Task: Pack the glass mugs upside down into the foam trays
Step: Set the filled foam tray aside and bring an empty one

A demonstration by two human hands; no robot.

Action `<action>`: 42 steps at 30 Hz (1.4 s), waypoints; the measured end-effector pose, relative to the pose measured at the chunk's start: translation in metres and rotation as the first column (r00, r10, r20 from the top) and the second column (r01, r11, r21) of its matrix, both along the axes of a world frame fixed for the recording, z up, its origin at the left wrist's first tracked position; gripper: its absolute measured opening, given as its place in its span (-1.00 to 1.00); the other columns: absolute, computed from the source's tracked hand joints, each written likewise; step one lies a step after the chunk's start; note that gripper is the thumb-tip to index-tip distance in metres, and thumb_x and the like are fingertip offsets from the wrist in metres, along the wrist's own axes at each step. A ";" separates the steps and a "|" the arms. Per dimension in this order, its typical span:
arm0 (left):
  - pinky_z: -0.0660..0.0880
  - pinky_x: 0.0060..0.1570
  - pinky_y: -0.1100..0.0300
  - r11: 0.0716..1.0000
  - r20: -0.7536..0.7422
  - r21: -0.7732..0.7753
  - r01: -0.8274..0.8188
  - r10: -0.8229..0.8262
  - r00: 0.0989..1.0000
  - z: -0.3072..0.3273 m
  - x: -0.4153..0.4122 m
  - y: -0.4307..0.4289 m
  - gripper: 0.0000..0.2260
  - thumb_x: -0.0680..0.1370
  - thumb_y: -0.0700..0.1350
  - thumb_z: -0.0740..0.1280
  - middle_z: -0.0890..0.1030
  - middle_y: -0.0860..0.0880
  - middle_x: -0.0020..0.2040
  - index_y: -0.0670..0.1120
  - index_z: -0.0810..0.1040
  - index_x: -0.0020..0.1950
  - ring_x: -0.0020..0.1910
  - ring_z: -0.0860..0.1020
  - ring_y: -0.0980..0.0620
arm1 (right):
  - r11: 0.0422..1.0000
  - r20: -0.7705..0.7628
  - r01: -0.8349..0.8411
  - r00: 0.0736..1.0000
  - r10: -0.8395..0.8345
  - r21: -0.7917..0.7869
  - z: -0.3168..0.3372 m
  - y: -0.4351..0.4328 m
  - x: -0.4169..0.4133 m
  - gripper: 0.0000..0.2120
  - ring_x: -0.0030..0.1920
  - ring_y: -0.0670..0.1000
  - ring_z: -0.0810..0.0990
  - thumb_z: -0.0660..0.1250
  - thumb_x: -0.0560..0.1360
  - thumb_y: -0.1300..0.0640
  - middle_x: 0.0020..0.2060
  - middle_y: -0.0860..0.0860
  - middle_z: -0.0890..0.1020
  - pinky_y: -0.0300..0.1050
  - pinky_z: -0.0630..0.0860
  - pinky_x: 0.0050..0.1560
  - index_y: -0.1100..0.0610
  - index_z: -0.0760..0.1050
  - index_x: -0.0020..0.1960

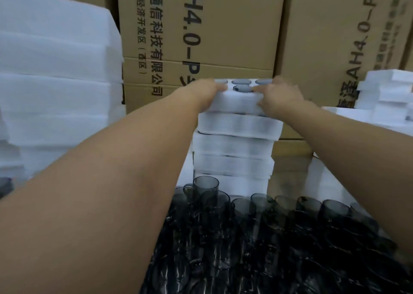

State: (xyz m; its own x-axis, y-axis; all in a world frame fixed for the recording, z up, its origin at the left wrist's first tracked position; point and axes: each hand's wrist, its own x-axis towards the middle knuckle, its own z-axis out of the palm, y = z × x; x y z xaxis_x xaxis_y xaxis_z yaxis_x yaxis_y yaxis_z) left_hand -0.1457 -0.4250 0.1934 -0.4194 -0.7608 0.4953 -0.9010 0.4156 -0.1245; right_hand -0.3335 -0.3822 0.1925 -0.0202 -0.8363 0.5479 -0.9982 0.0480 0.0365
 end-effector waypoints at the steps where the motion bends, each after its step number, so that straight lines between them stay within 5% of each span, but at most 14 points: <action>1: 0.22 0.30 0.17 0.999 0.000 0.033 0.013 -0.013 1.000 -0.006 -0.003 -0.002 -0.41 0.59 -0.34 0.15 0.20 -0.13 0.52 0.01 0.10 0.57 0.46 0.22 -0.14 | 0.999 -0.004 0.030 1.000 -0.030 0.036 -0.005 -0.003 -0.005 -0.55 0.29 0.26 0.31 0.18 0.59 0.13 0.29 0.21 0.31 0.21 0.27 0.34 -0.07 0.25 0.46; 5: -0.03 0.51 -0.02 0.989 -0.080 0.146 0.030 -0.018 0.997 -0.015 -0.004 0.000 -0.25 0.52 -0.50 0.06 -0.18 -0.02 0.59 -0.02 -0.16 0.58 0.56 -0.17 -0.05 | 0.997 0.076 0.020 0.997 -0.026 0.079 -0.021 -0.010 -0.014 -0.41 0.40 0.23 0.19 0.10 0.59 0.17 0.42 0.16 0.23 0.21 0.09 0.42 -0.11 -0.02 0.55; 10: -0.04 0.51 -0.01 0.981 -0.159 0.191 0.022 0.009 0.987 -0.035 0.016 0.017 -0.23 0.54 -0.41 0.14 -0.32 -0.03 0.56 -0.06 -0.26 0.56 0.55 -0.19 -0.05 | 0.991 0.173 0.002 0.985 -0.025 0.136 -0.024 0.002 -0.008 -0.31 0.54 0.11 -0.21 0.08 0.58 0.24 0.56 0.04 -0.12 0.21 -0.22 0.47 -0.06 -0.21 0.56; 13: 0.17 0.46 -0.06 0.966 -0.090 0.259 0.002 0.022 0.996 -0.051 0.047 0.033 -0.38 0.56 -0.28 0.21 -0.03 -0.09 0.58 -0.05 0.06 0.57 0.51 0.12 -0.16 | 0.983 0.242 -0.133 0.957 0.161 -0.127 -0.038 0.024 0.002 -0.39 0.50 0.19 0.02 0.12 0.54 0.27 0.51 0.17 0.11 0.13 0.02 0.48 0.08 0.05 0.55; 16: 0.31 0.37 -0.03 0.916 0.105 0.378 -0.137 0.105 0.989 -0.073 0.077 0.051 -0.58 0.56 -0.30 0.16 0.31 -0.10 0.45 -0.04 0.41 0.40 0.38 0.33 -0.13 | 0.921 0.208 -0.306 0.910 0.358 -0.242 -0.062 0.046 0.017 -0.56 0.34 0.14 0.31 0.12 0.53 0.29 0.32 0.16 0.40 0.02 0.33 0.24 0.13 0.36 0.39; 21: 0.41 0.14 0.09 0.840 0.077 0.412 -0.354 0.355 0.932 -0.110 0.101 0.071 -0.73 0.58 -0.29 0.11 0.47 -0.23 0.32 -0.28 0.46 0.24 0.26 0.46 -0.17 | 0.905 0.315 -0.423 0.866 0.389 0.046 -0.099 0.052 0.073 -0.71 0.03 0.02 0.47 0.16 0.56 0.17 0.18 0.07 0.56 -0.14 0.38 -0.02 0.05 0.51 0.23; 25: 0.39 0.10 0.11 0.835 -0.025 0.419 -0.357 0.403 0.915 -0.126 0.101 0.079 -0.72 0.57 -0.26 0.12 0.50 -0.24 0.28 -0.28 0.46 0.24 0.24 0.46 -0.19 | 0.784 0.285 -0.391 0.916 0.282 0.483 -0.119 0.028 0.124 -0.70 0.33 0.04 0.33 0.06 0.63 0.10 0.28 0.11 0.47 -0.23 0.32 0.21 0.15 0.44 0.26; 29: 0.33 0.25 0.05 0.844 0.033 0.414 -0.343 0.362 0.932 -0.132 0.104 0.075 -0.63 0.58 -0.24 0.14 0.41 -0.23 0.35 -0.22 0.31 0.39 0.33 0.38 -0.19 | 0.727 0.296 -0.384 0.921 0.255 0.570 -0.127 0.014 0.145 -0.48 0.50 0.04 0.15 0.12 0.60 0.14 0.53 0.01 0.15 -0.11 0.12 0.45 0.09 0.13 0.53; 32: 0.34 0.31 0.01 0.855 0.027 0.419 -0.306 0.325 0.945 -0.136 0.111 0.073 -0.56 0.58 -0.24 0.15 0.36 -0.18 0.39 -0.16 0.23 0.47 0.37 0.35 -0.16 | 0.824 0.274 -0.323 0.938 0.212 0.466 -0.132 0.009 0.148 -0.63 0.36 0.10 0.36 0.20 0.57 0.08 0.38 0.01 0.41 0.12 0.22 0.40 -0.03 0.33 0.38; 34: 0.38 0.24 -0.01 0.898 -0.027 0.344 -0.274 0.301 0.953 -0.137 0.112 0.076 -0.55 0.56 -0.26 0.16 0.39 -0.16 0.36 -0.12 0.24 0.46 0.34 0.37 -0.15 | 0.882 0.301 -0.333 0.924 0.235 0.334 -0.131 0.012 0.148 -0.75 0.20 0.13 0.47 0.20 0.59 0.07 0.21 0.08 0.53 0.04 0.35 0.23 -0.02 0.38 0.26; 37: 0.41 0.08 -0.02 0.953 -0.124 0.215 -0.212 0.242 0.962 -0.131 0.114 0.083 -0.53 0.54 -0.33 0.15 0.43 -0.18 0.27 -0.10 0.25 0.44 0.24 0.43 -0.18 | 0.920 0.201 -0.355 0.926 0.321 0.168 -0.122 0.024 0.148 -0.77 0.04 0.20 0.50 0.16 0.61 0.12 0.12 0.17 0.50 -0.06 0.37 -0.06 0.04 0.36 0.26; 42: 0.39 0.18 -0.01 0.990 -0.411 0.140 -0.011 0.069 0.909 -0.114 0.121 0.097 -0.42 0.56 -0.30 0.22 0.44 -0.21 0.27 -0.08 0.10 0.54 0.20 0.46 -0.20 | 0.921 -0.068 -0.367 0.930 0.361 -0.134 -0.094 0.057 0.145 -0.70 0.09 0.24 0.46 0.19 0.57 0.25 0.25 0.22 0.36 -0.03 0.35 -0.06 0.11 0.36 0.29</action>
State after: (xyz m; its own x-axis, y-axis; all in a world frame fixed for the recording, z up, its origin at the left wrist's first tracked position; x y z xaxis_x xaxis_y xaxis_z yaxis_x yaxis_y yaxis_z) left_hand -0.0252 -0.3280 0.0792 -0.1663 -0.8429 0.5118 -0.8754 0.3651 0.3168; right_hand -0.1882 -0.3253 0.0989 0.2963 -0.6952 0.6548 -0.9455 -0.3106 0.0981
